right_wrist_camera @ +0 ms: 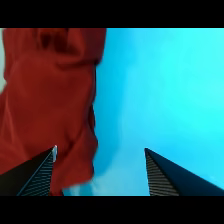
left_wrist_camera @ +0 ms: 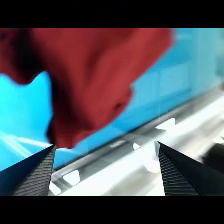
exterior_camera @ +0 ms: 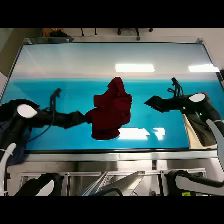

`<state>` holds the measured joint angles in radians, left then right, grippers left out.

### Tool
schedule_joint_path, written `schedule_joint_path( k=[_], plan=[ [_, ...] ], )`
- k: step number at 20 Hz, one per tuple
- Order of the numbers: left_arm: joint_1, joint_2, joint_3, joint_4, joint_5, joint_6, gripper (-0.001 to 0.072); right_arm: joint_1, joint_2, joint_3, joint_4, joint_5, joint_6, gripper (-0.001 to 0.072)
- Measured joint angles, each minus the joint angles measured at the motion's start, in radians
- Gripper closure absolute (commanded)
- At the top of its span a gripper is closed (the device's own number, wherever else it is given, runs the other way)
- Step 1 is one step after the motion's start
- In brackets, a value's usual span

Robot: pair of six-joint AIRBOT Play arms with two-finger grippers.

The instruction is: Fold the shirts.

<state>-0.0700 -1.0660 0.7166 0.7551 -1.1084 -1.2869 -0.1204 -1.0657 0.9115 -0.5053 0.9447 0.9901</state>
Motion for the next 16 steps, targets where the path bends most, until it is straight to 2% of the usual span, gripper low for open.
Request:
schedule_joint_path(
  k=[4, 8, 9, 10, 11, 12, 13, 14, 15, 16],
  plan=[
    [-0.108, -0.09, -0.085, 0.0, 0.182, 0.005, 0.0021, 0.027, -0.2, 0.062, 0.266, -0.048, -0.213, 0.0108],
    [-0.191, -0.227, -0.023, 0.003, 0.243, 0.023, 0.0021, 0.103, -0.367, 0.18, 0.365, -0.09, -0.299, 0.0109],
    [-0.206, -0.264, 0.0, 0.003, 0.25, 0.03, 0.0021, 0.121, -0.402, 0.212, 0.377, -0.101, -0.308, 0.0148],
    [-0.215, -0.294, 0.02, 0.004, 0.253, 0.031, 0.0022, 0.138, -0.435, 0.246, 0.388, -0.109, -0.318, 0.0234],
    [-0.221, -0.322, 0.041, 0.0, 0.248, 0.034, 0.0118, 0.152, -0.463, 0.278, 0.392, -0.116, -0.323, 0.0278],
    [-0.226, -0.348, 0.061, -0.001, 0.249, 0.037, 0.0298, 0.163, -0.486, 0.304, 0.398, -0.118, -0.327, 0.0384],
    [-0.23, -0.371, 0.079, 0.004, 0.248, 0.039, 0.0459, 0.172, -0.503, 0.327, 0.402, -0.122, -0.33, 0.0542],
    [-0.232, -0.389, 0.097, 0.015, 0.239, 0.042, 0.0616, 0.18, -0.517, 0.346, 0.407, -0.123, -0.332, 0.0629],
    [-0.233, -0.401, 0.116, 0.014, 0.224, 0.047, 0.0689, 0.185, -0.526, 0.36, 0.407, -0.117, -0.333, 0.0691],
    [-0.235, -0.408, 0.134, 0.014, 0.212, 0.054, 0.069, 0.188, -0.532, 0.373, 0.408, -0.106, -0.333, 0.0691]
  ],
)
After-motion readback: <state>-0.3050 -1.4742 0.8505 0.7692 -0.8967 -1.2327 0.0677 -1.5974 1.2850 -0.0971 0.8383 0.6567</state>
